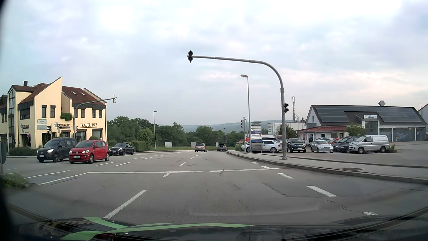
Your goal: Follow the waypoints while adhering to traffic rules and regulations
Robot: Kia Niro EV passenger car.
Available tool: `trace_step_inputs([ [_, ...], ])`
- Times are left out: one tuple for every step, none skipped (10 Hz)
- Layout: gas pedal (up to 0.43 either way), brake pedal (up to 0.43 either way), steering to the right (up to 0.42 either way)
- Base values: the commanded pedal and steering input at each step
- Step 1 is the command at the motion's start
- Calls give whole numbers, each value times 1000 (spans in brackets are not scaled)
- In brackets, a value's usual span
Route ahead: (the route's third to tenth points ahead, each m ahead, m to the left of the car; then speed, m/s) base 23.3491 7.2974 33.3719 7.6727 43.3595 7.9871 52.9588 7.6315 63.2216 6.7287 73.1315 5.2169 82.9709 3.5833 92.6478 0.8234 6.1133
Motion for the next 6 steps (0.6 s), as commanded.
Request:
trace_step_inputs([
  [67,0,-100],
  [28,0,-84],
  [0,0,-74],
  [0,0,-69],
  [0,0,-66],
  [0,0,-64],
])
